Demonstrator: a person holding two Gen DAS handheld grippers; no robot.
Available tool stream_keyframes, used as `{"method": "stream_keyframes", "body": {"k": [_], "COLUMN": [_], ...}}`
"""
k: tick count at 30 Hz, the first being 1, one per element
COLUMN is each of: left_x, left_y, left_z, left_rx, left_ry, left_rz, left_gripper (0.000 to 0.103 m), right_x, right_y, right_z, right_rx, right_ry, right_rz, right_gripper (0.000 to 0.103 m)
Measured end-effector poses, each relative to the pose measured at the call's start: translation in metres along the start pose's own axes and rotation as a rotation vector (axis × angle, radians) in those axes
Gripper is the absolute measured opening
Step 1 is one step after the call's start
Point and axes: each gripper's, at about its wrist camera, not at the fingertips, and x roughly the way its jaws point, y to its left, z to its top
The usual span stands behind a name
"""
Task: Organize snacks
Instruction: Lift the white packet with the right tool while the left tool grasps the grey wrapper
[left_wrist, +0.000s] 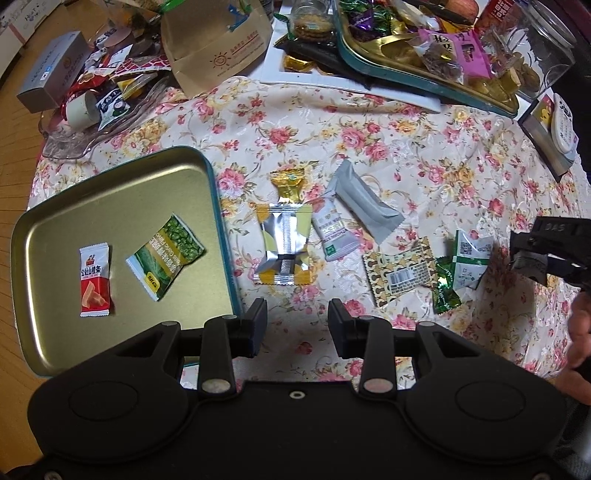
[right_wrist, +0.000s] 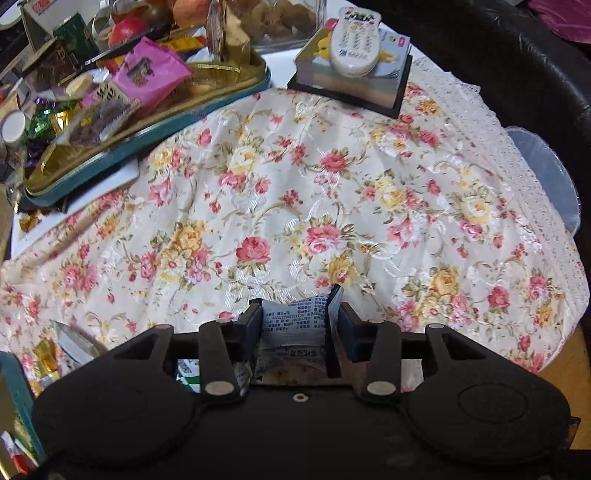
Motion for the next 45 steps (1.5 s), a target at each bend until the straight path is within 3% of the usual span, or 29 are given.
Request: {"method": "stream_keyframes", "body": {"k": [8, 13, 19, 24, 33, 37, 45], "left_x": [-0.003, 0.003, 0.008, 0.004, 0.010, 0.018, 0.057], "left_y": [-0.020, -0.031, -0.037, -0.025, -0.001, -0.001, -0.032], "left_z": [-0.001, -0.002, -0.001, 0.010, 0.046, 0.061, 0.069], "left_rx": [0.027, 0.047, 0.046, -0.014, -0.111, -0.132, -0.125], "left_ry": [-0.013, -0.005, 0.001, -0.022, -0.074, -0.069, 0.000], "left_rz": [-0.004, 0.009, -0.011, -0.038, 0.019, 0.006, -0.030], "left_gripper": [0.046, 0.046, 0.046, 0.046, 0.046, 0.046, 0.046], "right_x": [-0.075, -0.103, -0.095, -0.084, -0.098, -0.109, -0.119], "right_y": [0.001, 0.004, 0.007, 0.008, 0.004, 0.002, -0.005], "right_z": [0.016, 0.022, 0.019, 0.010, 0.009, 0.013, 0.019], "right_rx": [-0.041, -0.086, -0.110, -0.115, -0.140, -0.128, -0.096], "right_ry": [-0.032, 0.005, 0.094, 0.176, 0.181, 0.187, 0.169], "right_rz": [0.059, 0.079, 0.080, 0.104, 0.159, 0.228, 0.248], "right_gripper": [0.045, 0.045, 0.045, 0.045, 0.045, 0.045, 0.045]}}
